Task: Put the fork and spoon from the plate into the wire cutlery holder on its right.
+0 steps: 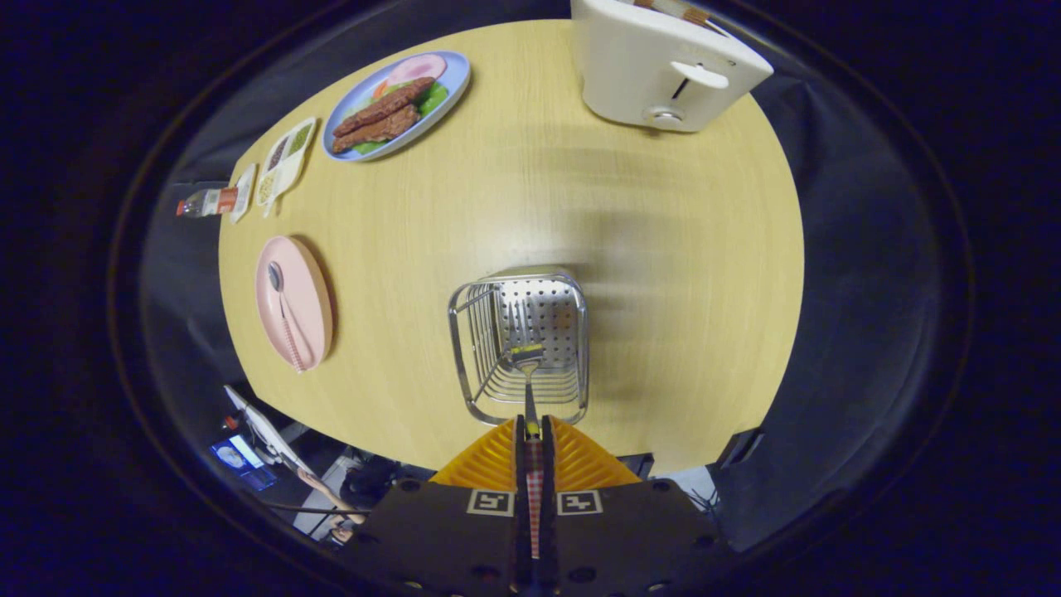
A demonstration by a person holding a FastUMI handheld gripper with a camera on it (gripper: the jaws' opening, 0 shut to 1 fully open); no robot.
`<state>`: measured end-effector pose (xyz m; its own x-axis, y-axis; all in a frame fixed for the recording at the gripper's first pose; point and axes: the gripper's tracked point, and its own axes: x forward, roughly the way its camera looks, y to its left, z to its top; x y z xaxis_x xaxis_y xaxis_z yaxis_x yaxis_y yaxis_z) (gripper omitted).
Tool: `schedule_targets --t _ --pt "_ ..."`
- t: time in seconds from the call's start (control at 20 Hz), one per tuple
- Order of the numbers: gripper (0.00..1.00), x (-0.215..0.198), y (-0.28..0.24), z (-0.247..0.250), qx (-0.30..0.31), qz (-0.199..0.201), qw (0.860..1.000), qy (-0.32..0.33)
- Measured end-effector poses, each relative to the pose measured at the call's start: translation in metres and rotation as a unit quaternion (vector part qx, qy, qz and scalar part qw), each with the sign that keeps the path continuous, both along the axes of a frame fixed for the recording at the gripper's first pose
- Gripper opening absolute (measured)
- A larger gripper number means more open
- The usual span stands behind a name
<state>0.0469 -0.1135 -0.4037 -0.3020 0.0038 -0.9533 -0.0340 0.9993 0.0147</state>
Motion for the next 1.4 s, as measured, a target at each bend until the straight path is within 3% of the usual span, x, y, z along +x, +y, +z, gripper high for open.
schedule_targets --t 0.35,0.85,0.95,1.05,1.2,1.25,1.4 --pt "0.12 0.009 0.001 -0.004 0.005 -0.002 1.000 -0.023" --pt "0.13 0.003 0.019 0.017 0.031 -0.002 0.995 -0.094" --pt "0.21 0.000 0.027 0.022 0.033 0.002 0.993 -0.110" --pt "0.23 -0.002 0.041 0.028 0.038 0.003 0.991 -0.130" --pt "0.31 -0.002 0.069 0.038 0.050 0.031 0.983 -0.176" --pt "0.42 -0.001 0.078 0.040 0.050 0.044 0.979 -0.193" --pt "0.56 0.003 0.109 0.045 0.045 0.065 0.968 -0.236"
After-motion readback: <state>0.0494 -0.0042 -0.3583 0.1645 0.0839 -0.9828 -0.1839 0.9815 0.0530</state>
